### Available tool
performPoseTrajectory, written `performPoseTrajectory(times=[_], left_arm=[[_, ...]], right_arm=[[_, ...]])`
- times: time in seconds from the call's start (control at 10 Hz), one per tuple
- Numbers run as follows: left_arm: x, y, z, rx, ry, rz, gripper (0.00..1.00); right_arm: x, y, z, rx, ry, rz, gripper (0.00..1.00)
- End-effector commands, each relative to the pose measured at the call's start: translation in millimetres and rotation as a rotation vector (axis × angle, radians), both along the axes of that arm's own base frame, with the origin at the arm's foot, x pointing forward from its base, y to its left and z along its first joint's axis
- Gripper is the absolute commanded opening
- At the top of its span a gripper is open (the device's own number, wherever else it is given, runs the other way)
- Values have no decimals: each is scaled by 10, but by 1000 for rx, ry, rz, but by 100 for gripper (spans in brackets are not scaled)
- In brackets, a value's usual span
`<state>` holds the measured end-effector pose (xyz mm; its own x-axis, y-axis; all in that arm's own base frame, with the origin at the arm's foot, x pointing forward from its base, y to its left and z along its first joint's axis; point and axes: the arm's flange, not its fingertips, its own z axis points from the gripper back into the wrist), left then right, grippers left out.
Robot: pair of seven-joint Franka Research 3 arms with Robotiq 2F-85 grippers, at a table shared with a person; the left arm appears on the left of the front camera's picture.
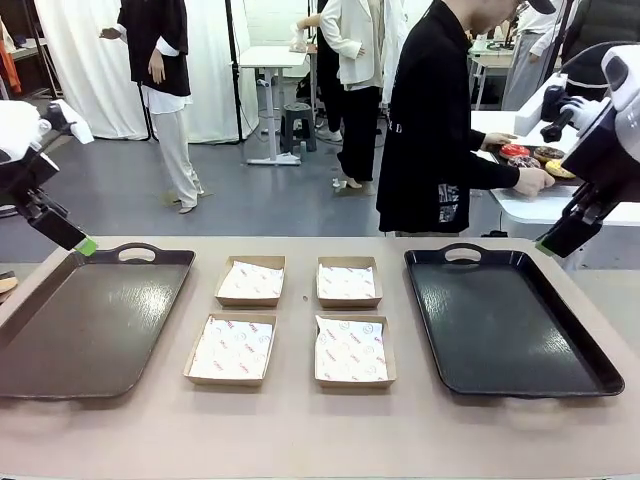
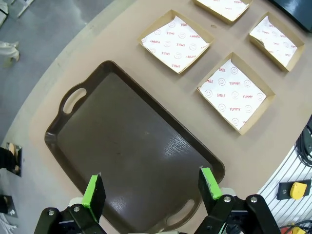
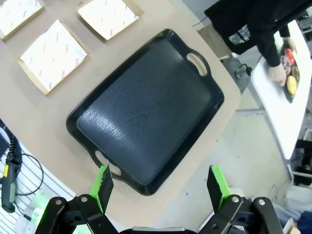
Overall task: Individually package the donuts and arrange them on the tray.
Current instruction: Pick up one Paper togo box.
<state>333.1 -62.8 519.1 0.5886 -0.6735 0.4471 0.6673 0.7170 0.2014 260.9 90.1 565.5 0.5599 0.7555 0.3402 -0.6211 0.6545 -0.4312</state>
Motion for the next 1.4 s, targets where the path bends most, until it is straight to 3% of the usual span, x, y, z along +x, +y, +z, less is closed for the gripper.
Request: performPoseTrajectory(times=[0.0,0.2,0.4,0.6,0.7,1.0,1.2,1.3], left_arm=[[68,-50,-61,-1,-6,-4,100],[36,-24,-46,3,6,-3,100],[174,293,10,-318,166,63,100],[285,675,29,-636,374,108,100],[327,857,2,-719,450,131,100],[421,1376,-125,-863,556,246,100],[494,1739,-234,-932,610,340,100],[491,1922,-303,-996,644,332,100]], right_arm=[[84,62,-53,-11,-5,5,100],[34,27,-35,-3,8,6,100],[234,-360,-4,415,233,-95,100],[350,-823,-21,775,408,-206,100],[353,-1042,-55,896,459,-241,100],[258,-1770,-226,1209,522,-369,100],[203,-2134,-368,1239,533,-464,100],[171,-2280,-416,1247,566,-464,100]])
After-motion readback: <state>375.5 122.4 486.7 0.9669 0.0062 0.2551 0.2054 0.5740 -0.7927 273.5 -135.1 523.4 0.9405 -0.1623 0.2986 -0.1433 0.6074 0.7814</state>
